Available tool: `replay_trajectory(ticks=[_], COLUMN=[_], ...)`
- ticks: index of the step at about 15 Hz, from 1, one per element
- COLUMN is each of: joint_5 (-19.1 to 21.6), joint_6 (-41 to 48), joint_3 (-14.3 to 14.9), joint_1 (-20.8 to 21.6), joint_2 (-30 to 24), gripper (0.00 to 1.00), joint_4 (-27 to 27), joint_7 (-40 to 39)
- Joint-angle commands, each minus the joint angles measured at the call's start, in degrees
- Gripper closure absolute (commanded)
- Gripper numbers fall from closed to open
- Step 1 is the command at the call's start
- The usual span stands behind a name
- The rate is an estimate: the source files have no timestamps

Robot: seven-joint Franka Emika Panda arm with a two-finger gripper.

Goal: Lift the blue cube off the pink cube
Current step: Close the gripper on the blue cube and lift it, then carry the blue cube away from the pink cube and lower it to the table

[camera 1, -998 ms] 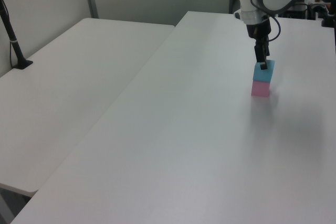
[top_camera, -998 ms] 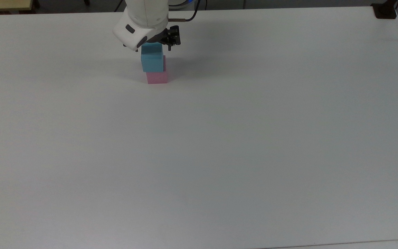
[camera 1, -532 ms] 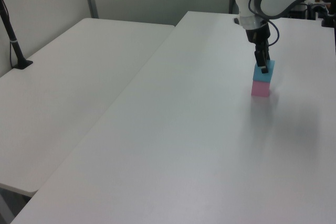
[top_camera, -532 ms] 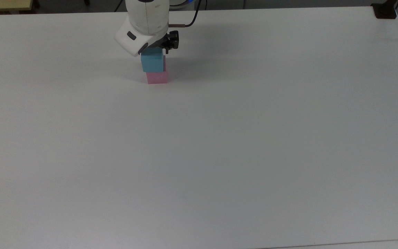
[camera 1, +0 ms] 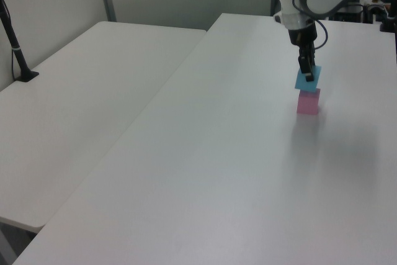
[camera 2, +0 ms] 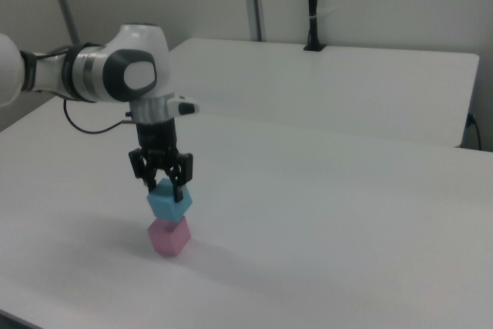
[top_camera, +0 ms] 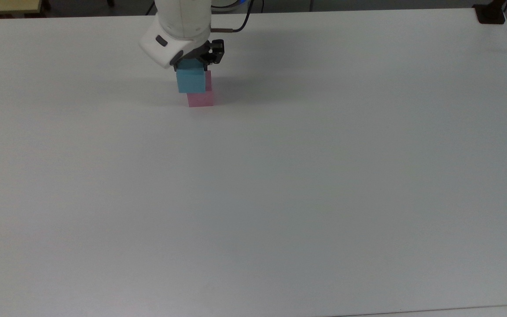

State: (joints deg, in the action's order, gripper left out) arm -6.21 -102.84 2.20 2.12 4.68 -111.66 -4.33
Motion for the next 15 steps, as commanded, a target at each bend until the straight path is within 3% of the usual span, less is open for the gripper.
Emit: replay_trajectory(ticks=[1,5,10,15], joint_5=[-0.12,0.15,-0.12,-0.21], joint_6=[0.36,-0.78,-10.0,-12.73], joint_3=[0.44,0.44,0.44,0.26], joint_1=[-2.03,-3.61,-3.97,-3.53], joint_2=[0.85,10.15,18.51,25.46], gripper=[0.36,0.36,0.36,0.36], joint_4=[5.47,17.33,20.95,25.35], joint_7=[-3.75,-3.32,-1.48,0.28])
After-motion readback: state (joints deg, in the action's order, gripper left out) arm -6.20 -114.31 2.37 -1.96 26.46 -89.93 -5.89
